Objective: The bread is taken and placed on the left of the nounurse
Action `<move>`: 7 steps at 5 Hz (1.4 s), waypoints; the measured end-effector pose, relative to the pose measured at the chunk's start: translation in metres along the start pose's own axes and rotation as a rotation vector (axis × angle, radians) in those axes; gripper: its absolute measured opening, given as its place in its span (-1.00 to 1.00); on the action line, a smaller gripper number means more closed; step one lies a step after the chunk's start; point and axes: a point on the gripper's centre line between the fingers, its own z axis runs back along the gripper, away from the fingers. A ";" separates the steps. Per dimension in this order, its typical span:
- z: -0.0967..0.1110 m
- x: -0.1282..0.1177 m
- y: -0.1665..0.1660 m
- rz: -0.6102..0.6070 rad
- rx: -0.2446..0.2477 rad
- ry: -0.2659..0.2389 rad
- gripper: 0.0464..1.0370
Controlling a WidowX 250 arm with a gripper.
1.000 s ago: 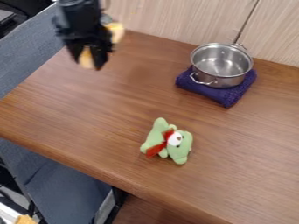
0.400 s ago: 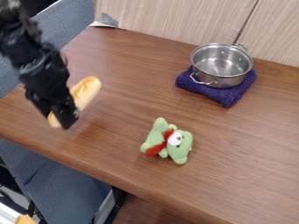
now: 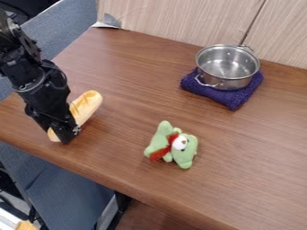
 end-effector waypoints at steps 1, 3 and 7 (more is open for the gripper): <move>-0.004 -0.001 0.000 -0.008 0.014 0.027 0.26; -0.004 0.001 0.000 -0.009 0.025 0.050 0.94; 0.055 0.029 -0.005 -0.061 0.082 -0.070 0.93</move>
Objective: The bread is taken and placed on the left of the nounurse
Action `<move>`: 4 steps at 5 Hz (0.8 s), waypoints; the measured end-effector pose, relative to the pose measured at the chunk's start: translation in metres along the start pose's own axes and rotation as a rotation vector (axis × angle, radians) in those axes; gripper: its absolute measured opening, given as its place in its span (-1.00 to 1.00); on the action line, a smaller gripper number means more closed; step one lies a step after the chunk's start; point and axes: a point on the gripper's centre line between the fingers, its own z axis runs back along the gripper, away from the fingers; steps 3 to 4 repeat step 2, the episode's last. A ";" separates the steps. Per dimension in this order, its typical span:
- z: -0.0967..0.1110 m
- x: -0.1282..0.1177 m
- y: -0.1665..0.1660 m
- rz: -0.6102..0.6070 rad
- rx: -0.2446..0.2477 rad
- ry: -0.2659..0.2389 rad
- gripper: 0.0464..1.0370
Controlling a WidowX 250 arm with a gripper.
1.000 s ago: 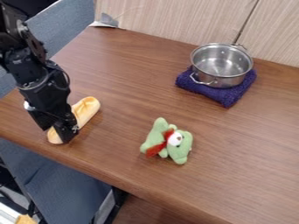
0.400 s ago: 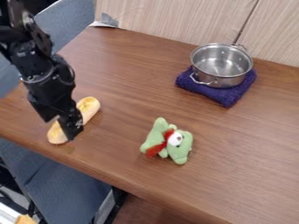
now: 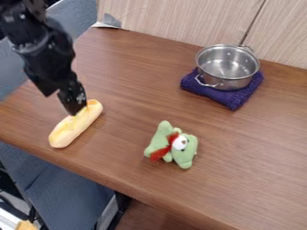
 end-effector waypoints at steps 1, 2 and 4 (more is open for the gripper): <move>-0.006 0.000 0.000 0.052 0.041 0.055 0.93; -0.006 0.000 0.001 0.051 0.046 0.056 0.93; -0.006 0.000 0.001 0.051 0.046 0.056 0.93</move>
